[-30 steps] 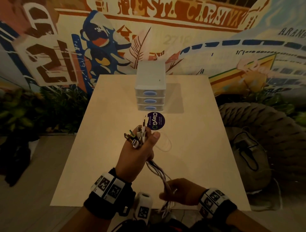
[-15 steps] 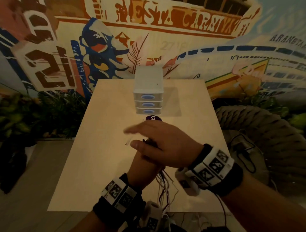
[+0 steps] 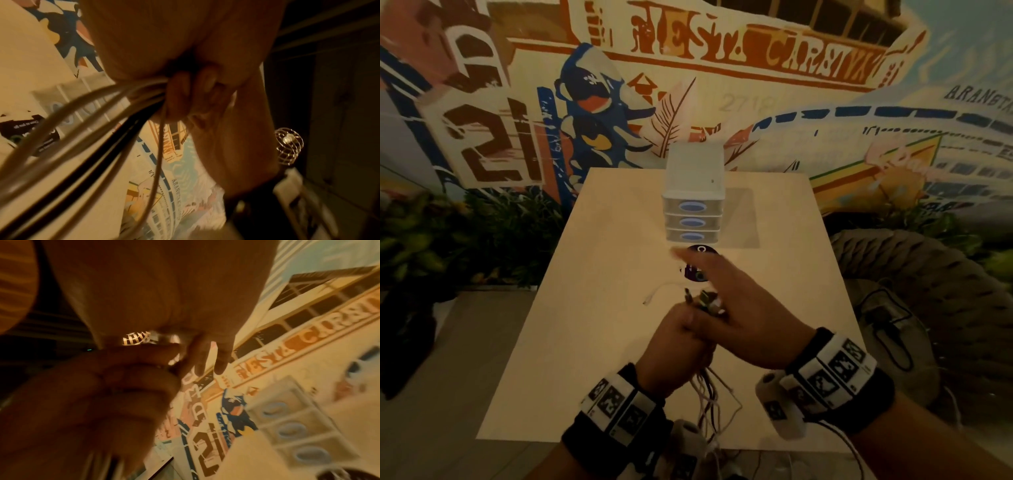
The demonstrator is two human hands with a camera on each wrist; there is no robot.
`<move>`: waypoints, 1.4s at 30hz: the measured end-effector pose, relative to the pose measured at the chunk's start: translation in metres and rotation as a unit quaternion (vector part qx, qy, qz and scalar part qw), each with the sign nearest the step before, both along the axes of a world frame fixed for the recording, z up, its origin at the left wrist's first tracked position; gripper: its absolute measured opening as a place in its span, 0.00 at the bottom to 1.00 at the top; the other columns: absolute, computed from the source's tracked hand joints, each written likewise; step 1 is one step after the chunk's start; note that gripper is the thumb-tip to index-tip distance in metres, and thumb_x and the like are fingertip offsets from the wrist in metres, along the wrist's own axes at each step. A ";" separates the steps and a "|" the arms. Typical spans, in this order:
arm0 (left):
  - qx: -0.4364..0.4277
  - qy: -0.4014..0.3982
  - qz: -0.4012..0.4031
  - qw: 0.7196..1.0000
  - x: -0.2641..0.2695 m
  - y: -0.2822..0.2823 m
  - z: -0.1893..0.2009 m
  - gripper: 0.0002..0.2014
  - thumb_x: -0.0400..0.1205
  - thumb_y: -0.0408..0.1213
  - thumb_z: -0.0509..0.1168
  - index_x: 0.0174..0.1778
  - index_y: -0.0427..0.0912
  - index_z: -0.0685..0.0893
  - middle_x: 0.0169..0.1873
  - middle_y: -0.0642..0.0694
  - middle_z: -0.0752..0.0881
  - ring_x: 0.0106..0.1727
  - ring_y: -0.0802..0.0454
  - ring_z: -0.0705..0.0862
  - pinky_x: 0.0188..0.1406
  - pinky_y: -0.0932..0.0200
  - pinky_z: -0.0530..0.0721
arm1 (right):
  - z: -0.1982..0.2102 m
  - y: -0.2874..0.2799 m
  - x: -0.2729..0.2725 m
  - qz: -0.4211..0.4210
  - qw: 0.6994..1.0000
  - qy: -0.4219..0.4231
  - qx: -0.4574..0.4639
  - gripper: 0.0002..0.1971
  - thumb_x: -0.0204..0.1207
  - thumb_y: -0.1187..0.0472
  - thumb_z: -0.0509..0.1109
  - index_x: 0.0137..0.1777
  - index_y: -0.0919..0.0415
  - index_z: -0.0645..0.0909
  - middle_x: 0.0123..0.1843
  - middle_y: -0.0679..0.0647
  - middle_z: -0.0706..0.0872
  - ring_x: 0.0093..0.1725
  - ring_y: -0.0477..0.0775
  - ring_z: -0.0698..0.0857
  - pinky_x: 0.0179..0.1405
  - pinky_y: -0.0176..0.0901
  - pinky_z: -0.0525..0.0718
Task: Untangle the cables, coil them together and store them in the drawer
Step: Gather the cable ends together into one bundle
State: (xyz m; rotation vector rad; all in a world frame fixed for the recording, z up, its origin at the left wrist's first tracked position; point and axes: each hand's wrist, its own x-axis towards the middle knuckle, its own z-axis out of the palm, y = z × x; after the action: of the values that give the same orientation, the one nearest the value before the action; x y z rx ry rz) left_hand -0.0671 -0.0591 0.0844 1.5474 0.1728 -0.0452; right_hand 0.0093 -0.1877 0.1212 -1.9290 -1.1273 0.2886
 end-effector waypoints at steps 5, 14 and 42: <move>-0.055 -0.072 0.039 0.995 0.008 0.001 0.025 0.10 0.89 0.43 0.62 0.50 0.49 0.88 0.24 0.50 0.73 0.26 0.53 0.73 0.30 0.58 0.74 | -0.026 -0.011 -0.008 0.059 0.932 0.355 0.046 0.31 0.80 0.60 0.74 0.79 0.42 0.66 0.74 0.38 0.82 0.69 0.44 0.85 0.69 0.49 0.85; 0.025 -0.060 0.040 0.997 0.006 0.015 0.013 0.22 0.78 0.46 0.75 0.68 0.60 0.84 0.47 0.45 0.93 0.53 0.50 0.91 0.55 0.59 0.88 | -0.043 -0.009 -0.014 0.010 0.972 0.221 -0.083 0.12 0.89 0.49 0.59 0.66 0.45 0.80 0.35 0.25 0.83 0.33 0.30 0.80 0.38 0.27 0.75; -0.248 -0.036 0.110 0.962 0.000 0.040 0.020 0.14 0.88 0.40 0.59 0.54 0.40 0.89 0.21 0.51 0.56 0.22 0.54 0.51 0.24 0.57 0.53 | -0.179 -0.088 -0.051 -0.022 0.875 0.356 -0.327 0.23 0.85 0.40 0.64 0.31 0.50 0.72 0.30 0.47 0.77 0.24 0.37 0.76 0.33 0.31 0.76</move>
State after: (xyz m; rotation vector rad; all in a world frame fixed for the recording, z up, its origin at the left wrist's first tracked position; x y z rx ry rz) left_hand -0.0669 -0.0193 0.1043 1.0200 0.2540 0.1357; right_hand -0.0413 -0.2761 -0.0579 -2.0996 -0.5025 1.3744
